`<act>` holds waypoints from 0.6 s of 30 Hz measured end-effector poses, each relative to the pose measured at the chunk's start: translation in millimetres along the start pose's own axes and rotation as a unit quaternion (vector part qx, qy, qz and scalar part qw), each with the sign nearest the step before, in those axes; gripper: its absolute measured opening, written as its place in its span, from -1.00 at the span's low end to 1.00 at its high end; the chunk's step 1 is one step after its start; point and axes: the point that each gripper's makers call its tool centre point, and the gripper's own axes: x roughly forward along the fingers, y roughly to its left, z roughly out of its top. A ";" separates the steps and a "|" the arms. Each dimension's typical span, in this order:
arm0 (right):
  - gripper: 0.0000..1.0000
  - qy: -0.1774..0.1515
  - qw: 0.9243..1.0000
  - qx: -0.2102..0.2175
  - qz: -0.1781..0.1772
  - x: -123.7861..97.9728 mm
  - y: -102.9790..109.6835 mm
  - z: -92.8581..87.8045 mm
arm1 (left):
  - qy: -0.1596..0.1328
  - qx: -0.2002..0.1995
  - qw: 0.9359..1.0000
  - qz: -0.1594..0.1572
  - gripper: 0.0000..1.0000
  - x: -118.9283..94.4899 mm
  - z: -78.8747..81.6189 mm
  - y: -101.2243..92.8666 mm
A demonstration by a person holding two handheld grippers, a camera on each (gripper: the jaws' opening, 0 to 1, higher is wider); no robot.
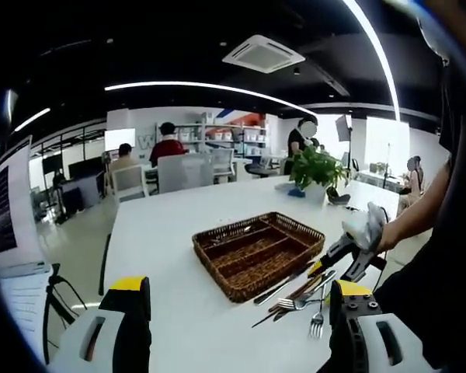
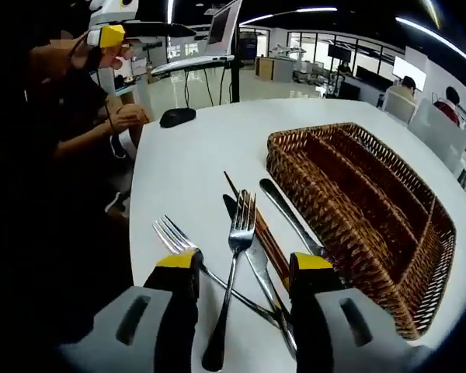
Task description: Arrange the knives, forks, and spoons in their matching storage slots by inserting each utensil handle-first until every utensil is classified and aligned in the correct compartment
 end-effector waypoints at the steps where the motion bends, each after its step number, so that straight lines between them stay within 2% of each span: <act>1: -0.17 0.000 1.000 -0.003 0.000 0.5 0.5 -0.1 | 0.000 0.000 1.000 0.000 1.00 -0.4 0.0 0.3; 4: -0.23 0.004 1.000 0.001 0.004 5.1 2.0 -1.9 | 0.001 -0.002 1.000 0.003 1.00 -3.3 -1.8 4.2; 13: -0.61 0.025 1.000 0.005 0.015 14.7 6.2 -13.0 | 0.005 -0.006 1.000 0.009 1.00 -11.4 -7.1 10.0; 18: -0.71 0.031 0.999 0.003 0.017 22.0 8.9 -18.6 | 0.005 -0.009 1.000 0.013 1.00 -15.6 -9.1 14.5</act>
